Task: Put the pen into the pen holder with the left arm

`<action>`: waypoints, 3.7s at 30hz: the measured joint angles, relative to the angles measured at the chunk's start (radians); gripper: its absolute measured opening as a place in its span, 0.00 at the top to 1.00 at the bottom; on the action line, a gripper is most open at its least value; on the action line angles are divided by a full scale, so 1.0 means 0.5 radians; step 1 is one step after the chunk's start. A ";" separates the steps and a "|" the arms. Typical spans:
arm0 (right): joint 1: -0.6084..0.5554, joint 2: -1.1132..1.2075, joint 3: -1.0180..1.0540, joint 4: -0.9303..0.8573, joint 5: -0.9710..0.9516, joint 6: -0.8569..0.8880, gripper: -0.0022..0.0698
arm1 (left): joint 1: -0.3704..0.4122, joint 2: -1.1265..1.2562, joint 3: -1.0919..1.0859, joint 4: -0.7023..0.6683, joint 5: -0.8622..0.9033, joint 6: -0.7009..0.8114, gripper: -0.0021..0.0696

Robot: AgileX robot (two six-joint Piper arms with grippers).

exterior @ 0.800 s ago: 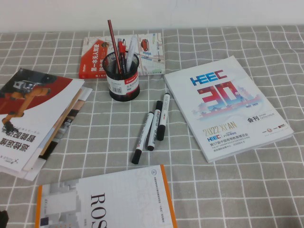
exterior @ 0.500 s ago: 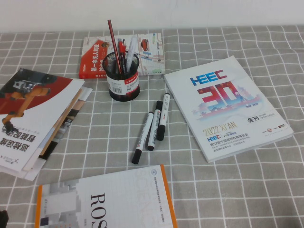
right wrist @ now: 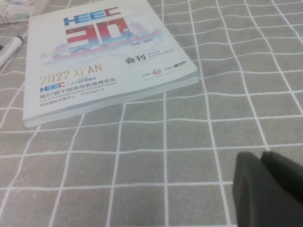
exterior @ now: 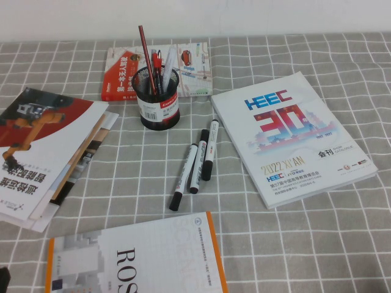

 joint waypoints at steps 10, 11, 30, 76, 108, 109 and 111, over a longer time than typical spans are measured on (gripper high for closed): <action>0.000 0.000 0.000 0.000 0.000 0.000 0.99 | 0.000 0.000 0.000 -0.553 -0.314 -0.464 0.98; 0.000 0.000 0.000 0.000 0.000 0.000 0.99 | 0.000 0.000 0.000 -0.594 -0.330 -0.528 0.98; 0.000 0.000 0.000 0.000 0.000 0.000 0.99 | 0.000 0.410 -0.417 -0.696 -0.049 -0.553 0.98; 0.000 0.000 0.000 0.000 0.000 0.000 0.99 | -0.905 3.784 -3.060 -0.175 1.310 -0.173 0.98; 0.000 0.000 0.000 0.000 0.000 0.000 0.99 | -0.905 4.258 -3.479 0.141 1.417 -0.138 0.56; 0.000 0.000 0.000 0.000 0.000 0.000 0.99 | -0.905 4.272 -3.483 0.141 1.413 -0.144 0.56; 0.000 0.000 0.000 0.000 0.000 0.000 0.99 | -0.905 4.304 -3.486 0.145 1.411 -0.153 0.56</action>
